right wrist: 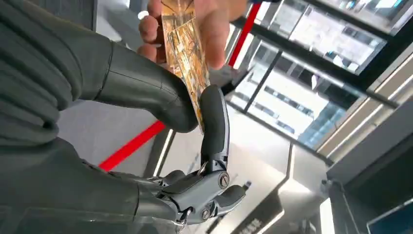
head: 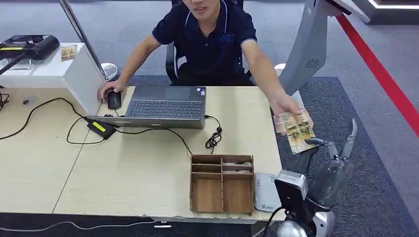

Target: Pass the card to the sensor for recognition and then transmit it.

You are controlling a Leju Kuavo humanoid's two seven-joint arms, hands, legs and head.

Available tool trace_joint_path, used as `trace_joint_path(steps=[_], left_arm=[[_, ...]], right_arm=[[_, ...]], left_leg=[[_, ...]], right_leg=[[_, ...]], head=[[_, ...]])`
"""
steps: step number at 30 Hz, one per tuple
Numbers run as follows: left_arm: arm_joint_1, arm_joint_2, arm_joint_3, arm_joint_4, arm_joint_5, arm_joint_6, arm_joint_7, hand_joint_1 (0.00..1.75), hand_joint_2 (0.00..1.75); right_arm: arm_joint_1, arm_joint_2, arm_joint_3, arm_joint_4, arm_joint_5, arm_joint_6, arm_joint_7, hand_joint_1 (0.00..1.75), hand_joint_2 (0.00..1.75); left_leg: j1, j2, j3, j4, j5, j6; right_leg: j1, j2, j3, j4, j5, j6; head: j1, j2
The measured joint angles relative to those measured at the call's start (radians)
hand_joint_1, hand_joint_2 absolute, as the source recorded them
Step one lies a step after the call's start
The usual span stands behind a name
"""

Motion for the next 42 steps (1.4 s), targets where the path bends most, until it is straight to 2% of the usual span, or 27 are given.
trace_joint_path(steps=[5,13,33,34,42], left_arm=[[-0.002,-0.008,-0.014,0.0,-0.001,0.013,0.005,0.0,0.0],[-0.003,-0.008,-0.033,0.0,-0.004,0.0,0.002,0.0,0.0],[-0.002,-0.005,-0.037,0.0,-0.009,-0.001,-0.006,0.0,0.0],[-0.002,-0.005,-0.037,0.0,-0.009,-0.001,-0.006,0.0,0.0],[-0.002,-0.005,-0.037,0.0,-0.011,0.0,-0.006,0.0,0.0]], right_arm=[[-0.021,-0.004,0.052,0.096,-0.048,0.0,-0.029,1.75,1.75],[-0.041,-0.01,0.116,0.18,-0.025,0.0,-0.003,1.75,1.75],[-0.039,-0.012,0.092,0.193,-0.054,-0.002,-0.001,1.75,1.75],[-0.039,-0.012,0.091,0.193,-0.053,-0.002,-0.001,0.0,1.75],[-0.039,-0.011,0.091,0.192,-0.051,-0.002,0.005,0.0,1.75]], left_leg=[[0.0,0.0,-0.001,0.0,0.0,0.0],[0.0,0.0,0.0,0.0,0.0,0.0],[0.0,0.0,0.0,0.0,0.0,0.0],[0.0,0.0,0.0,0.0,0.0,0.0],[0.0,0.0,0.0,0.0,0.0,0.0]], right_leg=[[0.0,0.0,0.0,0.0,0.0,0.0],[0.0,0.0,0.0,0.0,0.0,0.0],[0.0,0.0,-0.001,0.0,0.0,0.0],[0.0,0.0,-0.001,0.0,0.0,0.0],[0.0,0.0,0.0,0.0,0.0,0.0]], head=[[0.0,0.0],[0.0,0.0],[0.0,0.0],[0.0,0.0],[0.0,0.0]])
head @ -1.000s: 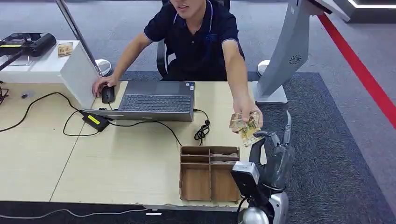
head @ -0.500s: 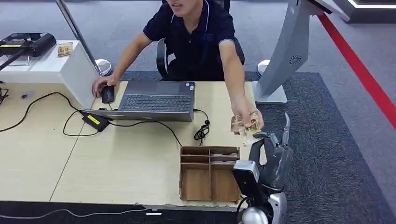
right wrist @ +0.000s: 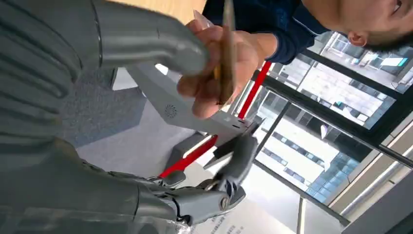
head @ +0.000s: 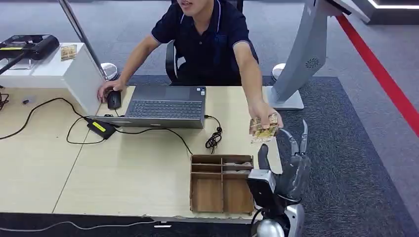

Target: Pass the card to the sensor for recognition and then transmit it.

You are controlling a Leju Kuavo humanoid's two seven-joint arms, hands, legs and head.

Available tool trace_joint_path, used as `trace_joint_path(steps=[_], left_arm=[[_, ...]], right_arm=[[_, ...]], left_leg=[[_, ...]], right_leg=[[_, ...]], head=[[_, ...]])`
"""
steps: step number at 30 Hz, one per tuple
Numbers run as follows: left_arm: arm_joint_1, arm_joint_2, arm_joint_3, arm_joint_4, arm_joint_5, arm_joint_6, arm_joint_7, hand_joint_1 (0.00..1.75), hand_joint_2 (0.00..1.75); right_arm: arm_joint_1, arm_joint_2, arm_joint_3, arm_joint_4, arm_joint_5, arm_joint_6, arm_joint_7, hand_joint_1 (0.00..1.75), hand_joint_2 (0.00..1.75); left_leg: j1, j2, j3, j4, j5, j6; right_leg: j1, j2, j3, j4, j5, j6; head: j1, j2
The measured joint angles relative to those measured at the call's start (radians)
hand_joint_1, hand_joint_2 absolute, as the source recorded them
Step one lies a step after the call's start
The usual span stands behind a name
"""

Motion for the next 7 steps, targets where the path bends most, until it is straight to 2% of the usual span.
trace_joint_path(steps=[7], left_arm=[[0.0,0.0,0.0,0.0,-0.003,0.003,0.0,0.0,0.0]], right_arm=[[0.0,0.0,-0.002,0.0,0.002,0.0,0.003,0.0,1.75]], left_leg=[[0.0,0.0,0.0,0.0,0.0,0.0]], right_leg=[[0.0,0.0,0.0,0.0,0.0,0.0]], head=[[0.0,0.0]])
